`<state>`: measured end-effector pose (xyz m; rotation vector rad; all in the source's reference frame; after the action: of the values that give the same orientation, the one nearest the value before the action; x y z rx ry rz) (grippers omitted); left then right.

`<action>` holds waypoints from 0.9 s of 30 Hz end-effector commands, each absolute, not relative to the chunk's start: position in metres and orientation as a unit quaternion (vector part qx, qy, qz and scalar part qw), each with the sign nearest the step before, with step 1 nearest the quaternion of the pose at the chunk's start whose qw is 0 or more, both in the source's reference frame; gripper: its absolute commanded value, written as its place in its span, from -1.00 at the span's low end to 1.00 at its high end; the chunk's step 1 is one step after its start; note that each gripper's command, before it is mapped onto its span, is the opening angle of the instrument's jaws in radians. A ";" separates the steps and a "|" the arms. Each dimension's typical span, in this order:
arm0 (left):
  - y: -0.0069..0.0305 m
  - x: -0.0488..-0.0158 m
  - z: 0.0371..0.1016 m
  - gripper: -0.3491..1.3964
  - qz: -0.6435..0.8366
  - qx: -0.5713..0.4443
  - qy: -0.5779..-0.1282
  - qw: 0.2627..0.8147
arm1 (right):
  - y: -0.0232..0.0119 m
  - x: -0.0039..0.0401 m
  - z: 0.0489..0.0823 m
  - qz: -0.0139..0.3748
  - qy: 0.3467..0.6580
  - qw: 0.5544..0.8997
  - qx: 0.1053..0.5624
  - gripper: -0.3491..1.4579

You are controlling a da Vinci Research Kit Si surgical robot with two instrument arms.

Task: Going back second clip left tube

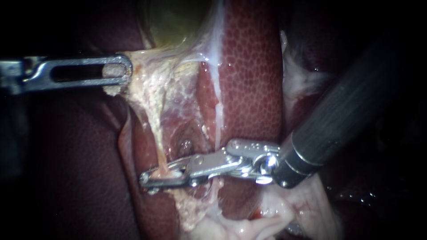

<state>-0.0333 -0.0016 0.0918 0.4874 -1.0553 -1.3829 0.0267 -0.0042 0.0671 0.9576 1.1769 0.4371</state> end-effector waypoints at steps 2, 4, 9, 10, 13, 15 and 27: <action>-0.0016 -0.0333 0.0918 -1.00 -0.601 0.212 -0.459 0.619 | -0.0042 0.0267 0.0672 0.196 0.529 0.704 0.431 -1.00; -0.0016 -0.0332 0.0918 -1.00 -0.601 0.212 -0.459 0.619 | -0.0043 0.0267 0.0671 0.196 0.529 0.704 0.431 -1.00; -0.0016 -0.0332 0.0918 -1.00 -0.601 0.212 -0.459 0.619 | -0.0040 0.0273 0.0669 0.195 0.533 0.700 0.433 -0.60; -0.0016 -0.0332 0.0918 -1.00 -0.601 0.212 -0.459 0.619 | -0.0038 0.0275 0.0669 0.196 0.536 0.697 0.434 -0.40; -0.0016 -0.0332 0.0918 -1.00 -0.601 0.212 -0.459 0.619 | -0.0034 0.0280 0.0666 0.199 0.563 0.696 0.398 -0.05; -0.0016 -0.0332 0.0918 -1.00 -0.601 0.212 -0.459 0.619 | -0.0028 0.0280 0.0663 0.204 0.574 0.700 0.373 0.03; -0.0017 -0.0331 0.0917 -1.00 -0.601 0.212 -0.459 0.619 | -0.0004 0.0232 0.0647 0.197 0.583 0.706 0.352 0.05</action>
<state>-0.0331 -0.0017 0.0917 0.4892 -1.0556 -1.3816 0.0225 -0.0002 0.0645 0.7787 1.2964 0.4367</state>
